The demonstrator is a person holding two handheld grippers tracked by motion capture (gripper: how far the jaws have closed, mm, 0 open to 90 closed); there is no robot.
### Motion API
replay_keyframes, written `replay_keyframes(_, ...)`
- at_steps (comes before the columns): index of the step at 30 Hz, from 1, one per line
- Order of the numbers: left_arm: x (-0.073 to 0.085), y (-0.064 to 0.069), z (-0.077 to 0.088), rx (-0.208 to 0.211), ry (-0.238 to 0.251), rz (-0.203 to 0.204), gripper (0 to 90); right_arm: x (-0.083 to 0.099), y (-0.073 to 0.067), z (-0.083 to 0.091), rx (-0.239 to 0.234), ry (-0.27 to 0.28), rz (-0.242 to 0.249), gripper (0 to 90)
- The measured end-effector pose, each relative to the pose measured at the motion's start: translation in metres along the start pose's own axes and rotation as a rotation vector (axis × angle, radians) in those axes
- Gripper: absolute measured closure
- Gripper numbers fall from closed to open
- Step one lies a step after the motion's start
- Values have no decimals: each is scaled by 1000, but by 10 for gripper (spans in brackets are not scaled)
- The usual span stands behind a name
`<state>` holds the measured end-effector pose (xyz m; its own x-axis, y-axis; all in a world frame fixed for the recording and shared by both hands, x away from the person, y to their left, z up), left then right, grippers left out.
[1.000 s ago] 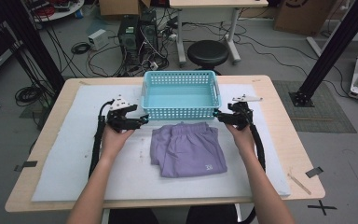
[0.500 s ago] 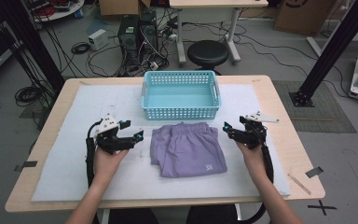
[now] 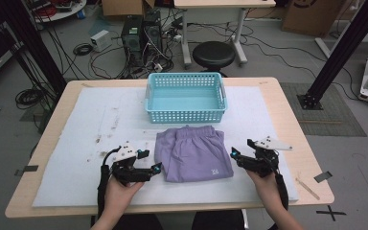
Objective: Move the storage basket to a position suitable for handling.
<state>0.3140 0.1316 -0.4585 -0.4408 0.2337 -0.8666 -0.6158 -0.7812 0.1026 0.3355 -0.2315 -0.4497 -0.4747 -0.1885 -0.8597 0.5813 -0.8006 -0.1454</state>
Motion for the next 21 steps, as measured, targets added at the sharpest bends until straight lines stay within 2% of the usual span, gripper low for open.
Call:
replay_keyframes(2,3,4,-2,4,-29,29,284,11,-6,1,-25,-42,-24,285)
replay_keyframes(4,7,10,-4,18,-65,75,284,14,-9,2,-35,-54,-26,287)
replay_keyframes(5,8,14,-6,26,-84,79,284,18,-11,2,-44,-65,-26,303)
replay_keyframes(7,12,23,-10,18,-119,48,318,24,-17,3,-73,-94,-30,368)
replay_keyframes(10,17,32,-18,25,-170,38,326,30,-26,1,-112,-139,-37,410)
replay_keyframes(11,18,33,-21,15,-182,15,330,32,-29,0,-125,-157,-32,423)
replay_keyframes(13,18,34,-23,-5,-181,-14,347,36,-34,-4,-138,-198,-36,445)
replay_keyframes(14,18,34,-23,-8,-184,-16,385,40,-34,-9,-143,-236,-42,466)
replay_keyframes(16,17,31,-23,-11,-182,-11,408,41,-34,-9,-139,-237,-40,489)
replay_keyframes(18,17,27,-22,-14,-179,-15,491,40,-35,-10,-138,-239,-47,545)
replay_keyframes(19,17,26,-22,-10,-176,2,528,41,-34,-10,-137,-240,-41,580)
replay_keyframes(21,17,25,-22,-7,-183,0,575,41,-38,-10,-167,-244,-38,687)
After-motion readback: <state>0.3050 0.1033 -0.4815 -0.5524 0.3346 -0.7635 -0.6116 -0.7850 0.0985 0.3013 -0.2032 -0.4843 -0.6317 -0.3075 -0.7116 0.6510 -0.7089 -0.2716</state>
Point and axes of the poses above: each handheld gripper's, and its own axes: z roughly backward along the jaws, x roughly out of its underside, y roughly to its right, the point moved 5 cm from there along -z, roughly forward along the jaws, and after that the axes turned 9 degrees about -x, right-handed, at the moved point
